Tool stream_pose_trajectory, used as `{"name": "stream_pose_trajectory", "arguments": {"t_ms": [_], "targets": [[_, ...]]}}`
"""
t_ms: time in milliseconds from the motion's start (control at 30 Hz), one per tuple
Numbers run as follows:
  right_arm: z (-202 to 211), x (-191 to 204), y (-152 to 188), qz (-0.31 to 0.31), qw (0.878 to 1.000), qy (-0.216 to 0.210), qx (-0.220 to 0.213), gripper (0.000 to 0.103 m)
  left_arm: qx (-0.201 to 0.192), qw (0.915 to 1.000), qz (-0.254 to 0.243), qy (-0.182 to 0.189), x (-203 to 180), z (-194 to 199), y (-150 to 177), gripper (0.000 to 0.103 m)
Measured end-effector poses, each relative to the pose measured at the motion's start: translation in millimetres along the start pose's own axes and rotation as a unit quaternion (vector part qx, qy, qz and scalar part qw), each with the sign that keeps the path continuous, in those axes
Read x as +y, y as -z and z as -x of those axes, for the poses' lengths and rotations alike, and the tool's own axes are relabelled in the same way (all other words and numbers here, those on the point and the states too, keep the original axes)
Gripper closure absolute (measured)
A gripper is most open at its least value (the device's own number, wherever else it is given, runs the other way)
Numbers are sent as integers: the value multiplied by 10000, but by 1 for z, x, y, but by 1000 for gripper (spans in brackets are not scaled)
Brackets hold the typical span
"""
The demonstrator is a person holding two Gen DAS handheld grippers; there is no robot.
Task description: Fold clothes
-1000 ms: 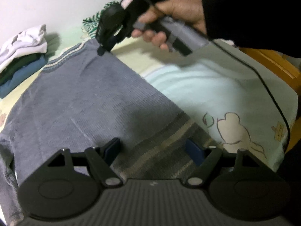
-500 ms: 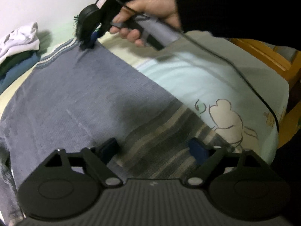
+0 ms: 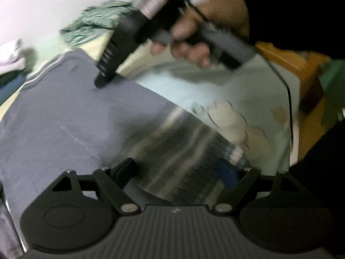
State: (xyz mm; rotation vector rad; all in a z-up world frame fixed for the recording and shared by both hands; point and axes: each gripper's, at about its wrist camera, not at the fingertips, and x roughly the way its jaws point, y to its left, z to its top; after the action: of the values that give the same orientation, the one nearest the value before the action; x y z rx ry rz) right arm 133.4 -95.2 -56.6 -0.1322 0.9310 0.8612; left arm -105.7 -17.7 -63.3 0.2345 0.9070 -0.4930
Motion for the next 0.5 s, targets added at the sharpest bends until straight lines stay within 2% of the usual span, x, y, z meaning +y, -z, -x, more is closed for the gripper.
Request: {"name": "stream_pose_trajectory", "arguments": {"t_ms": [33, 167, 200, 267, 333, 400, 500], "targets": [[10, 2, 6, -106, 9999, -103, 17, 86, 7, 10000, -93, 34, -2, 1, 2, 19], [55, 16, 41, -171, 9981, -571, 155, 85, 83, 9997, -174, 167, 6, 11, 9, 18], [64, 24, 52, -23, 9981, -569, 246, 85, 95, 9997, -176, 173, 9, 15, 11, 18], [86, 49, 77, 700, 9963, -410, 269, 83, 68, 9998, -118, 152, 18, 24, 17, 16], [102, 73, 99, 1243, 9901, -522, 379, 74, 30, 9999, -29, 106, 29, 34, 23, 14], [106, 95, 112, 1537, 9839, -699, 579, 71, 73, 10000, 25, -15, 42, 39, 28, 14], [98, 117, 124, 1639, 9830, -588, 587, 69, 86, 9997, 108, -213, 61, 43, 30, 14]]}}
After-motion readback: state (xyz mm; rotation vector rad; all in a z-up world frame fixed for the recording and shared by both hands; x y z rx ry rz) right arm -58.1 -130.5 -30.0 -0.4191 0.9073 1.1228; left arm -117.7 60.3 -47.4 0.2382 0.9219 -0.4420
